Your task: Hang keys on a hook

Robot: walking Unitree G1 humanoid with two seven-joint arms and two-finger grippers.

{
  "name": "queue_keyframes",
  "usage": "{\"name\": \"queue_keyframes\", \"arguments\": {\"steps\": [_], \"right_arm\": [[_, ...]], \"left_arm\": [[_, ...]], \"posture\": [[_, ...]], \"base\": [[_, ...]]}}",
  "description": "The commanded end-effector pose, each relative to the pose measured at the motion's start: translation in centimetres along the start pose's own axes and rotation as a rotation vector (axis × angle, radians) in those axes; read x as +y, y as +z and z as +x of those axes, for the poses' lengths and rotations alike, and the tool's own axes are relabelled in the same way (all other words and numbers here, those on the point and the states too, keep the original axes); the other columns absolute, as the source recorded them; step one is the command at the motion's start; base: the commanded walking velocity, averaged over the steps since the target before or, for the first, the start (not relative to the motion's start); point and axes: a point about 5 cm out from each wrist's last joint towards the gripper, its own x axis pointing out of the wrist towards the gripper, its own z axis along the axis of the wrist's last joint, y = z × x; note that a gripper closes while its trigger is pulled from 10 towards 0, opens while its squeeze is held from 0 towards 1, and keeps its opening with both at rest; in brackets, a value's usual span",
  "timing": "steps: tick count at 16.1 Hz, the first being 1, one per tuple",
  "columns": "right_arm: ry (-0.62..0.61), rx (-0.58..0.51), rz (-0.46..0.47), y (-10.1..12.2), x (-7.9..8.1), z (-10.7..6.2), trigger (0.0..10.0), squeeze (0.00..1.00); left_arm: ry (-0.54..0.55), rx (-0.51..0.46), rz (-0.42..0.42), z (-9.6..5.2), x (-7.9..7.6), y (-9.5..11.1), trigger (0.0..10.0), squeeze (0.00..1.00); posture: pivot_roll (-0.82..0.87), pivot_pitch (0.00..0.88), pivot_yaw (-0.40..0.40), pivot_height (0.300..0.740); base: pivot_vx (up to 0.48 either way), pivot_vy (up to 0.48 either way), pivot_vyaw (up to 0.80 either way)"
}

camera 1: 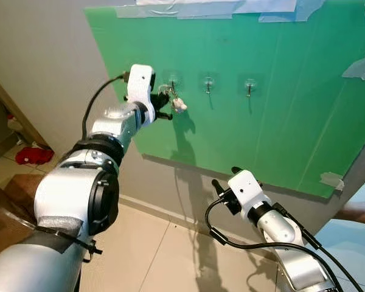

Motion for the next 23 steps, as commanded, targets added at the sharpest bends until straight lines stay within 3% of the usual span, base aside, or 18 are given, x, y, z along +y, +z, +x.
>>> {"name": "queue_keyframes", "arguments": {"steps": [1,7,12,14,15,16,17,20,23], "right_arm": [[0.012,-0.01,-0.005,0.5,0.2,0.2,10.0,0.0],[0.013,-0.002,-0.006,0.5,0.1,0.0,10.0,0.0],[0.012,0.003,-0.006,0.4,0.2,-0.2,10.0,0.0],[-0.009,-0.01,0.023,0.7,0.1,-0.1,10.0,0.0],[-0.047,-0.032,0.07,1.2,-0.2,0.0,10.0,0.0],[-0.112,-0.059,0.181,1.9,-0.9,0.3,10.0,0.0],[-0.141,-0.073,0.233,2.3,-1.4,0.6,10.0,0.0],[-0.128,-0.09,0.239,2.6,-1.6,1.3,10.0,0.0],[-0.1,-0.091,0.244,2.6,-1.2,2.0,10.0,0.0]], "left_arm": [[0.02,0.028,-0.028,-0.2,0.5,-0.8,0.0,0.0],[0.032,0.096,-0.061,-0.2,0.4,-3.3,0.0,0.0],[0.055,0.122,0.009,-0.4,0.7,-3.9,0.0,0.0],[0.051,0.117,0.131,-0.2,0.5,-3.6,0.0,0.0],[0.05,0.088,0.23,-0.1,0.3,-3.1,0.0,0.0],[0.042,0.003,0.272,-0.1,0.1,-2.3,0.0,0.0],[0.023,-0.052,0.235,-0.1,-0.2,-1.9,0.0,0.0],[-0.046,-0.13,0.208,-0.5,-0.9,-2.8,0.0,0.0],[0.004,-0.202,0.176,-2.9,-0.1,-5.5,0.0,0.0]], "posture": [[-0.25,0.0,0.159,0.74],[-0.25,0.0,0.158,0.74],[-0.26,0.0,0.16,0.74],[-0.26,0.0,0.169,0.74],[-0.25,0.0,0.17,0.74],[-0.22,0.0,0.163,0.74],[-0.22,0.0,0.163,0.74],[-0.17,0.0,0.139,0.74],[-0.11,0.0,0.099,0.74]], "base": [[0.0,0.0,0.0],[0.0,0.0,0.0],[0.0,0.0,0.0],[0.0,0.0,0.0],[0.0,0.0,0.0],[0.0,0.0,0.0],[0.0,0.0,0.0],[0.0,0.0,0.0],[0.0,0.0,0.0]]}}
